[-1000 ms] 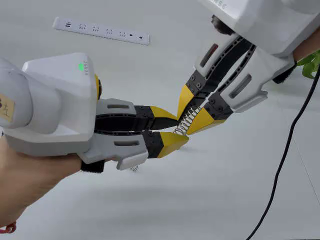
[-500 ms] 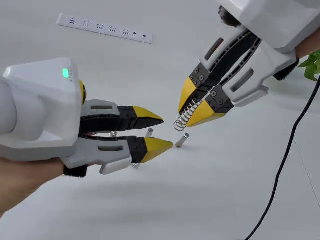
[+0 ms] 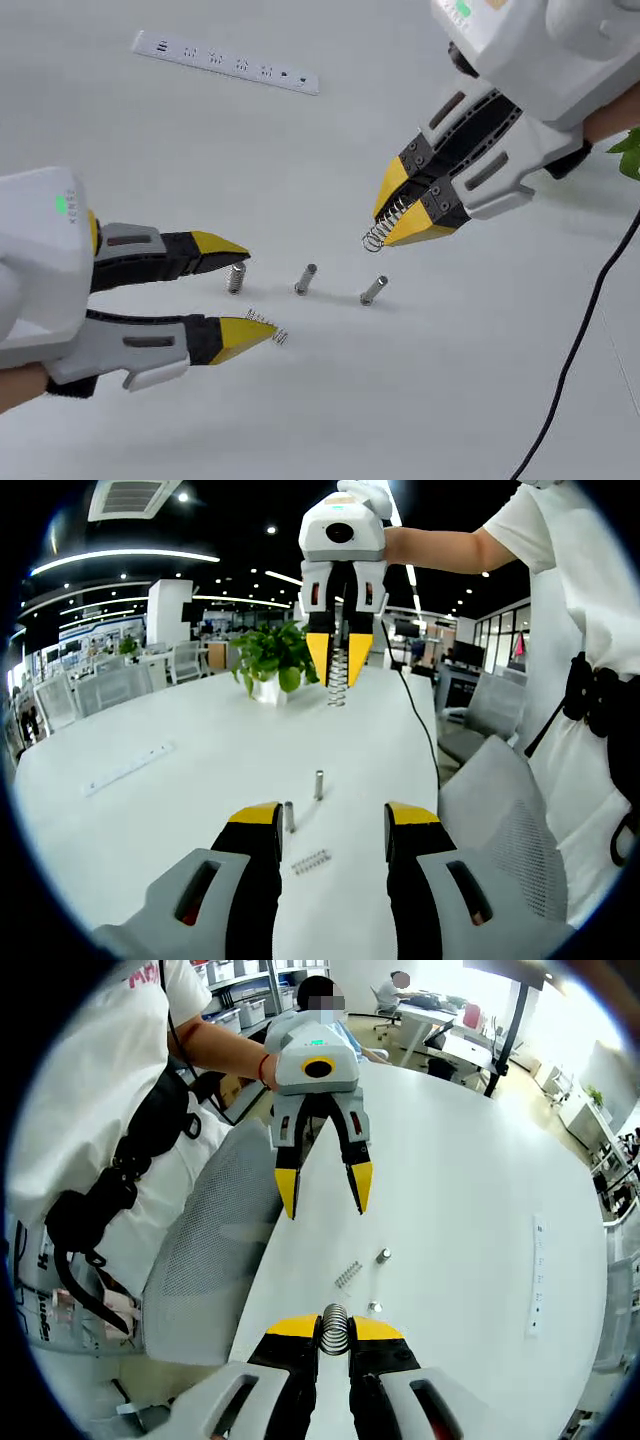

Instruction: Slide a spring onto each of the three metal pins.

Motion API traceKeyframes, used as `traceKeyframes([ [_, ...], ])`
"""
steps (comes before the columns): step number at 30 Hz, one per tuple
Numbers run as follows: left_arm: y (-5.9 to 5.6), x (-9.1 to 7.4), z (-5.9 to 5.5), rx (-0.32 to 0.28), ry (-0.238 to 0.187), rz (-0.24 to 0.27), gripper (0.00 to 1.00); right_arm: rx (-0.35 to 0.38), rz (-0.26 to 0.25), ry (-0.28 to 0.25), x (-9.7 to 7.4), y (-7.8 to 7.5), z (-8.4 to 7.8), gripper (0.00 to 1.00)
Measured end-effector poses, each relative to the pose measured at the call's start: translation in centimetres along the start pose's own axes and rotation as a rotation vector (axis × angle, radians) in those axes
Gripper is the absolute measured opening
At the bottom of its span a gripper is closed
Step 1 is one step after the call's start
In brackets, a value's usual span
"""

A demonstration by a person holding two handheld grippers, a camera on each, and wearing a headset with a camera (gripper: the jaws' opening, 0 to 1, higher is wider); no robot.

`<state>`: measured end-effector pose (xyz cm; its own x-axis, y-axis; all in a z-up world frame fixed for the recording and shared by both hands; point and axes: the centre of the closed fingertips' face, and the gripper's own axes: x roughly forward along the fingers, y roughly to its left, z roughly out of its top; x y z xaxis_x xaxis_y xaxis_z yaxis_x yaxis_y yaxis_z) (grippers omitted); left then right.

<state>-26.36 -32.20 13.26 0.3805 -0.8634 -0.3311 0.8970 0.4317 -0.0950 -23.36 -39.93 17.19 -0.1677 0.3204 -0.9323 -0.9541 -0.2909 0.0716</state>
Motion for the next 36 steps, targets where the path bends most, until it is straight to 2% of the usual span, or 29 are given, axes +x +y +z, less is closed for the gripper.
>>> traceKeyframes([
  [7,1.2,-0.9,-1.4,0.0,0.028,0.039,0.47,0.042,-0.028,0.024,1.0,-1.6,-1.0,0.07],
  [12,2.1,-1.2,-2.2,-0.002,0.042,0.058,0.55,0.074,-0.031,0.03,2.1,-2.1,-1.3,0.07],
  [15,2.4,-1.3,-2.6,-0.006,0.044,0.061,0.6,0.101,-0.039,0.025,3.0,-3.1,-1.6,0.07],
  [21,2.8,-1.3,-3.4,-0.016,0.055,0.059,0.68,0.127,-0.046,0.03,5.3,-4.0,-2.2,0.07],
  [27,3.1,-1.3,-4.1,-0.021,0.064,0.053,0.71,0.135,-0.066,0.046,7.3,-5.1,-2.9,0.07],
  [36,3.3,-0.8,-4.7,-0.05,0.054,0.037,0.82,0.162,-0.072,0.061,9.2,-5.7,-4.1,0.07],
])
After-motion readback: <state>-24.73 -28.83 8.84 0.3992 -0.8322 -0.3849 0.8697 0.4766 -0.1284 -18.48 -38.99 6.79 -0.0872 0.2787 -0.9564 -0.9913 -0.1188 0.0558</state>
